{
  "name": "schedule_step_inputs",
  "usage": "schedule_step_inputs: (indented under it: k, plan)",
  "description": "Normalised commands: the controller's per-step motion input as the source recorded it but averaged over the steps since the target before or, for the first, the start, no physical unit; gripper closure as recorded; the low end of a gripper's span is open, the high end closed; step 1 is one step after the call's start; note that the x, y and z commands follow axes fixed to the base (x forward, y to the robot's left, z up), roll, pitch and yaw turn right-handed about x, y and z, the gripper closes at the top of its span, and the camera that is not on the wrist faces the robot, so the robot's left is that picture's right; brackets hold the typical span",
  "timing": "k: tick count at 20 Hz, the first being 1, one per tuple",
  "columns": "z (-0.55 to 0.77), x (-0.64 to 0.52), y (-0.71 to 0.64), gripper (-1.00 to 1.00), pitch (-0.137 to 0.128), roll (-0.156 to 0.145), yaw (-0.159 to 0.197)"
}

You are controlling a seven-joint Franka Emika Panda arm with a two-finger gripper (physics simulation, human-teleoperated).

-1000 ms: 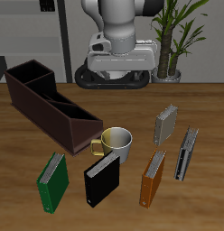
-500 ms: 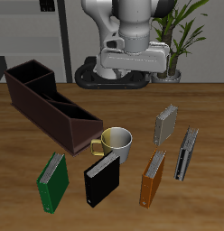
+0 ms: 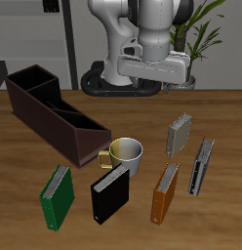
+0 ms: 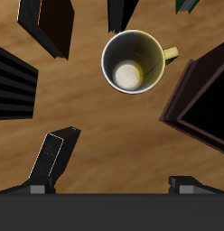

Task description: Place the yellow book into the right desk caddy's back compartment

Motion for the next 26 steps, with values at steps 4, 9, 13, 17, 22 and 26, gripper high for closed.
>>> schedule_step_inputs:
  k: [4, 9, 13, 17, 22, 26]
  plan:
    - [-0.18, -0.09, 0.22, -1.00, -0.027, -0.004, -0.032]
    - [-0.11, -0.03, 0.07, -1.00, -0.014, -0.023, -0.031]
    - [-0.27, 0.03, 0.22, -1.00, 0.001, -0.005, -0.020]
    - [-0.17, 0.07, 0.28, -1.00, -0.009, -0.010, -0.005]
    - [-0.21, 0.08, 0.29, -1.00, 0.045, 0.008, -0.044]
    - [-0.22, 0.04, 0.25, -1.00, 0.032, 0.017, -0.020]
